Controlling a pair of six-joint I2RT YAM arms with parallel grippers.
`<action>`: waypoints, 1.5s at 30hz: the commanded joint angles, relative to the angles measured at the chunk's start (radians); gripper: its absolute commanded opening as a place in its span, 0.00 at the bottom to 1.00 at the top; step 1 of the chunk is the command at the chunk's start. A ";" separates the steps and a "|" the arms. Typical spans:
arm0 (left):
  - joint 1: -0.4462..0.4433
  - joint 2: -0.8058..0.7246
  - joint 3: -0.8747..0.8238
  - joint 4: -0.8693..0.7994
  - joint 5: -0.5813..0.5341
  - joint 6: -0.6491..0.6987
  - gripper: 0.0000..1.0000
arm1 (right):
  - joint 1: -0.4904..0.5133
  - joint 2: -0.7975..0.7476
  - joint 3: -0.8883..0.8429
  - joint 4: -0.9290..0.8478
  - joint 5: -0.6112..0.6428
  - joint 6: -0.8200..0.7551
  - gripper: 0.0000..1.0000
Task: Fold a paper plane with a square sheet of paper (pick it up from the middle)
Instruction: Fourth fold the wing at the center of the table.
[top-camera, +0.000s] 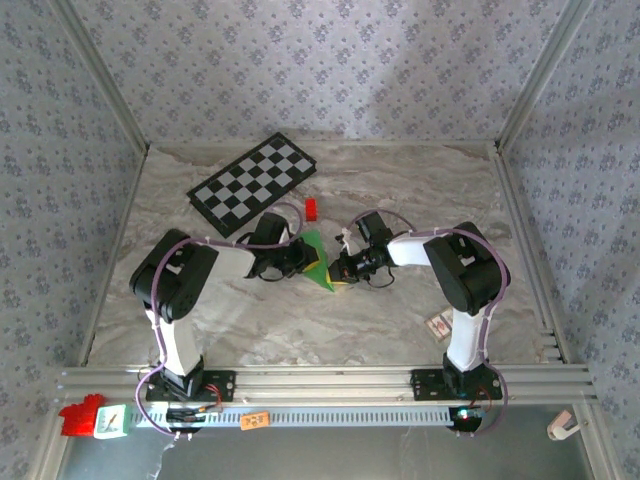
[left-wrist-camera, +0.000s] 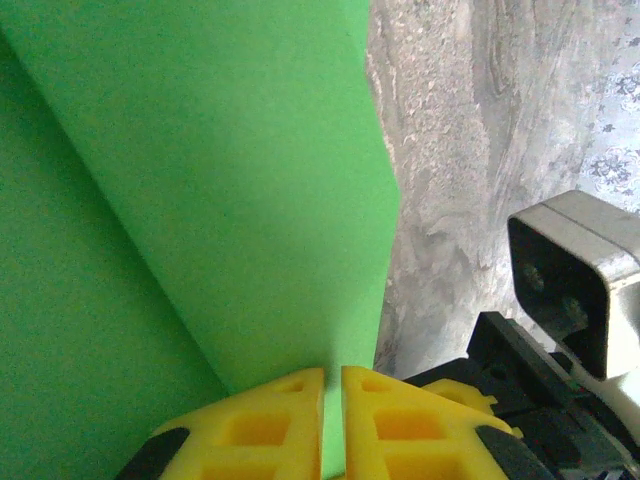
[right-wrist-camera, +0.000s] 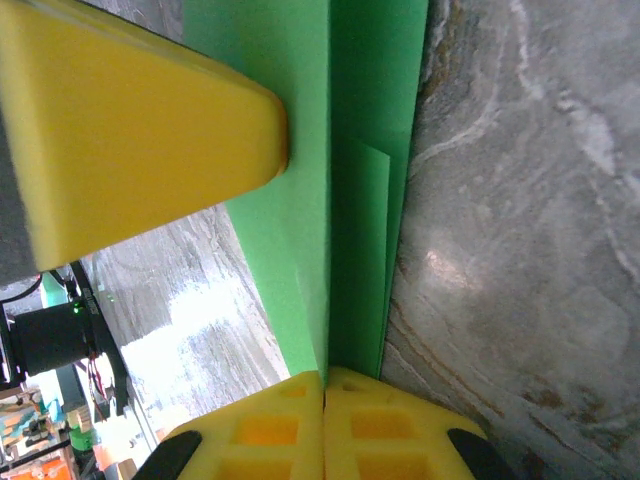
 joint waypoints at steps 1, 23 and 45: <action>-0.004 0.021 0.028 -0.012 -0.003 -0.006 0.14 | -0.011 0.038 -0.001 -0.081 0.075 -0.006 0.07; -0.003 0.048 0.043 -0.069 -0.017 0.010 0.14 | -0.011 0.038 0.002 -0.094 0.088 -0.009 0.08; -0.003 0.083 0.058 -0.163 -0.037 0.016 0.13 | 0.004 -0.193 0.055 -0.199 0.140 0.066 0.24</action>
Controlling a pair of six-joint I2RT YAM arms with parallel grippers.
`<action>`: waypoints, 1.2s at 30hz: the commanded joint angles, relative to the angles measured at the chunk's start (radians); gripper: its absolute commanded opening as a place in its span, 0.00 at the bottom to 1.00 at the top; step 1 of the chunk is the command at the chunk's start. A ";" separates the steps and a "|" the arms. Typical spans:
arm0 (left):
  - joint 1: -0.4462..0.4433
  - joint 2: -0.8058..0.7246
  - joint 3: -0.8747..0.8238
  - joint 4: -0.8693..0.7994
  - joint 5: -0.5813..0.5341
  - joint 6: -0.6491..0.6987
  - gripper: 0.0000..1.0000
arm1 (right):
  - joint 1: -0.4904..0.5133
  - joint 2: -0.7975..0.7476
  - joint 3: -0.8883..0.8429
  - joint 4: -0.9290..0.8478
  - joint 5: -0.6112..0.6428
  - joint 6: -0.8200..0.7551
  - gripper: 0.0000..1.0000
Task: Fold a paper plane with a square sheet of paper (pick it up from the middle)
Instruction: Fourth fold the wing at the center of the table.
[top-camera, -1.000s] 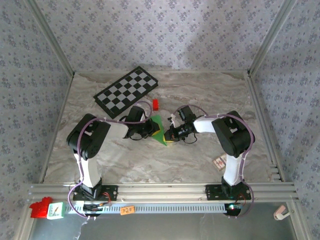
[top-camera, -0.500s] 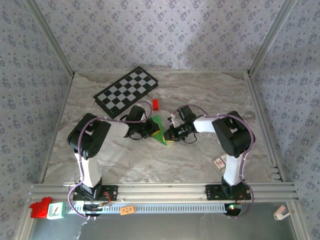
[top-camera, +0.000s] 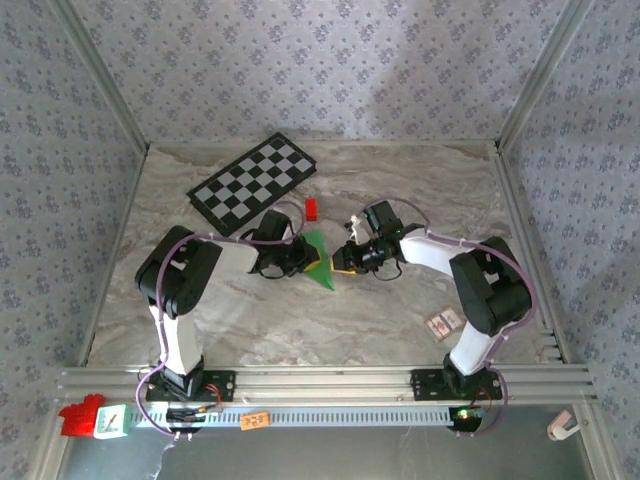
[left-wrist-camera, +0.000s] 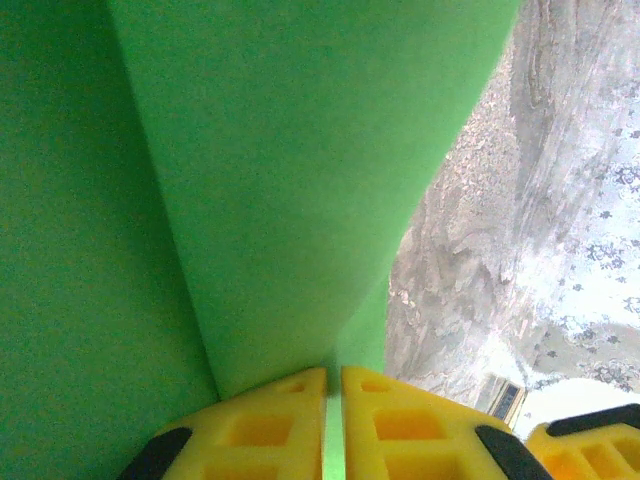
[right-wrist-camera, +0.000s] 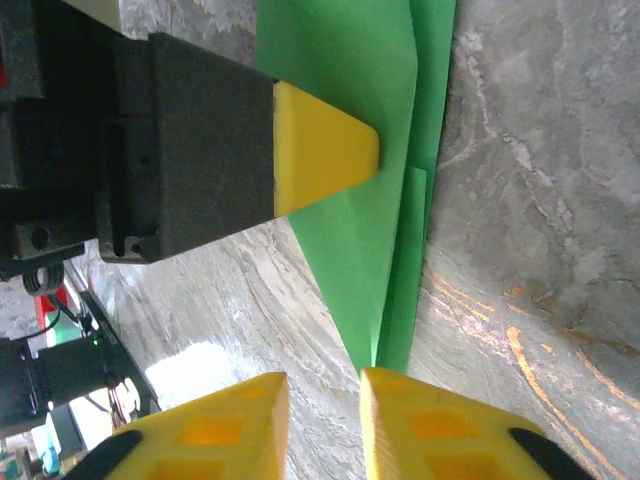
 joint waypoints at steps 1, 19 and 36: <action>-0.002 0.044 0.003 -0.085 -0.034 0.013 0.13 | 0.026 0.002 0.042 -0.059 0.040 0.008 0.22; -0.002 0.050 0.005 -0.099 -0.030 0.011 0.13 | 0.113 0.153 0.113 -0.072 0.109 0.016 0.13; -0.003 0.061 0.007 -0.125 -0.034 0.009 0.13 | 0.114 0.185 0.086 -0.095 0.092 0.020 0.13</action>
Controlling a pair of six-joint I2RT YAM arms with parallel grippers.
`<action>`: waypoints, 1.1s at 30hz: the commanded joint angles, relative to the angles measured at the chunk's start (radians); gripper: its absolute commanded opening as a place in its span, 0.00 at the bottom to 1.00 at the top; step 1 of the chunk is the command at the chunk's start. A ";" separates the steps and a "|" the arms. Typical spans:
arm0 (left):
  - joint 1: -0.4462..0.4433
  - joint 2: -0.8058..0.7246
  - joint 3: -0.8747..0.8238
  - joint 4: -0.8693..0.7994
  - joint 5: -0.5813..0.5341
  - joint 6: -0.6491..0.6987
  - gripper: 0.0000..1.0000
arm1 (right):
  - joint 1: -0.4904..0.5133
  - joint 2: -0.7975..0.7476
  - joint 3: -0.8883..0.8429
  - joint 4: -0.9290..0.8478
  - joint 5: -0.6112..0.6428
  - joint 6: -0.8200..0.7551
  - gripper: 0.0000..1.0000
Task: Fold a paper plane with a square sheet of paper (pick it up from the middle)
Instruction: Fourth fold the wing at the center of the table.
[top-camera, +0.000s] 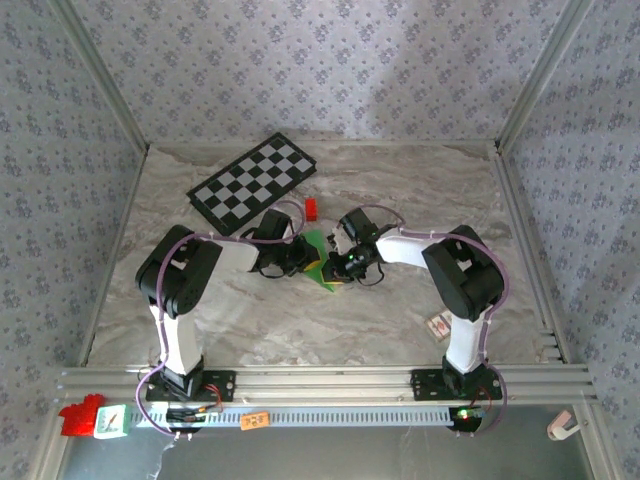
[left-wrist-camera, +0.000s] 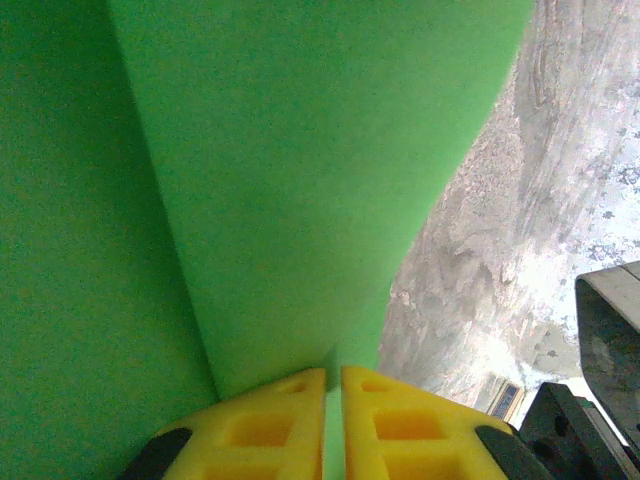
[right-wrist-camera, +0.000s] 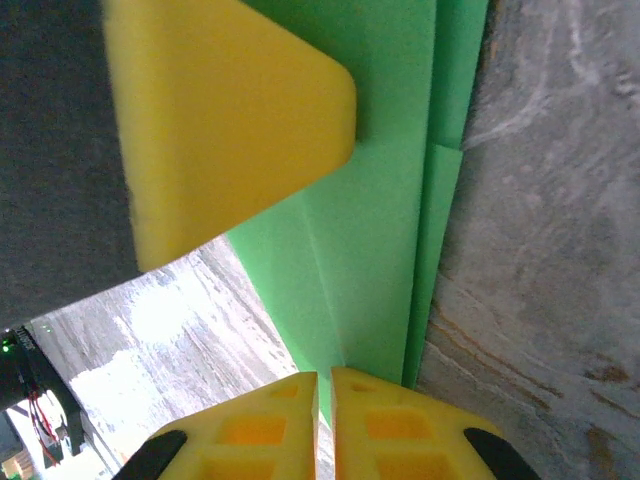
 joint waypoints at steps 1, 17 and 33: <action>-0.003 0.056 -0.008 -0.105 -0.040 0.007 0.13 | 0.005 0.022 -0.008 -0.039 -0.006 0.016 0.13; 0.002 0.059 -0.007 -0.173 -0.075 0.007 0.12 | 0.004 -0.045 -0.132 -0.061 -0.076 0.021 0.13; 0.001 0.056 0.010 -0.186 -0.064 -0.003 0.12 | -0.006 -0.212 -0.100 -0.041 0.042 0.025 0.13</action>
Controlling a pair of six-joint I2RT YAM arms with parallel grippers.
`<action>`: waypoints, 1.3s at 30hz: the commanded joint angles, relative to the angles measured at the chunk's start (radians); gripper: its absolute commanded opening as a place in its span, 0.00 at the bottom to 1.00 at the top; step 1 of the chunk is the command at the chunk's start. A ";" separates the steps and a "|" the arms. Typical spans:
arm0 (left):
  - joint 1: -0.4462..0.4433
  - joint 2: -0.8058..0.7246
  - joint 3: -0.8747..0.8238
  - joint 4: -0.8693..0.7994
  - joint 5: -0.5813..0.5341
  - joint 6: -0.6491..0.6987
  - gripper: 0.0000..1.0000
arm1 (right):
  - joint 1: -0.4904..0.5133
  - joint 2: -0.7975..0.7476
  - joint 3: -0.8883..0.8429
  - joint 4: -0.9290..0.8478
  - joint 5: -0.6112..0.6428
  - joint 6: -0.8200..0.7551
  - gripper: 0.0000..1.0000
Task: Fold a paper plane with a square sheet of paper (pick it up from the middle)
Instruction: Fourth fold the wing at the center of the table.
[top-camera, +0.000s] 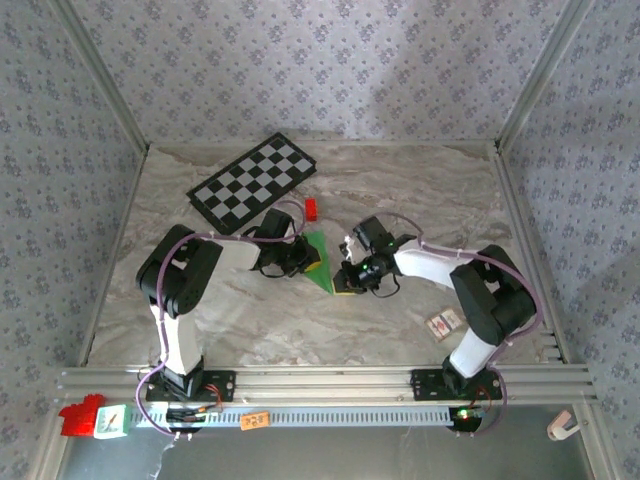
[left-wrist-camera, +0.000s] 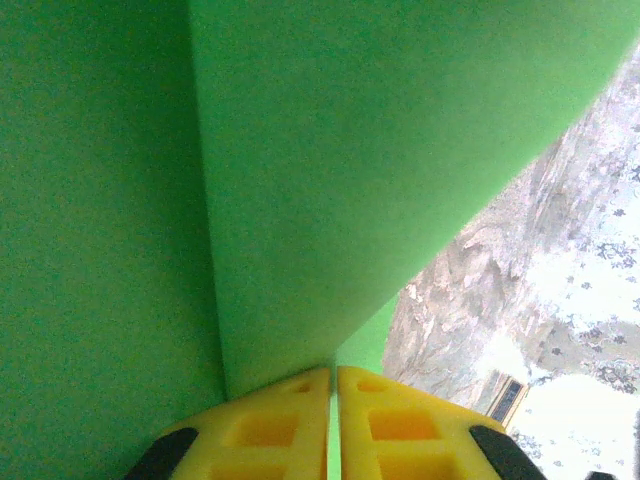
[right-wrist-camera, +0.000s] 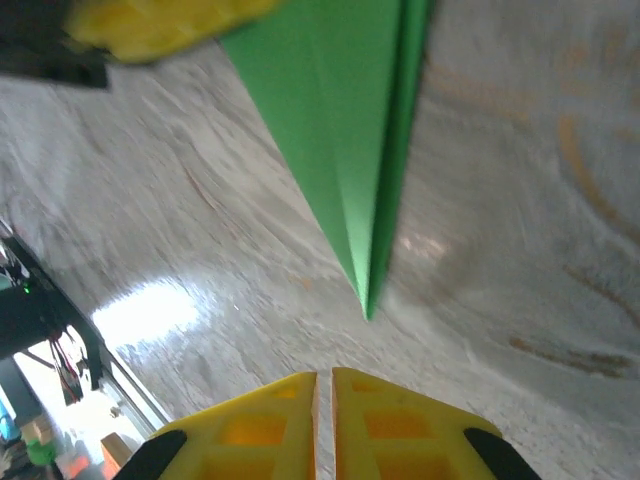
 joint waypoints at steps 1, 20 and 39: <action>0.003 0.054 -0.013 -0.127 -0.063 -0.004 0.12 | 0.003 0.025 0.063 0.021 0.052 0.019 0.13; 0.004 -0.009 0.014 -0.081 -0.011 -0.042 0.15 | 0.028 0.214 0.138 -0.014 0.138 -0.007 0.09; 0.030 -0.033 0.109 -0.131 -0.001 0.203 0.26 | 0.009 0.238 0.145 -0.205 0.174 -0.166 0.08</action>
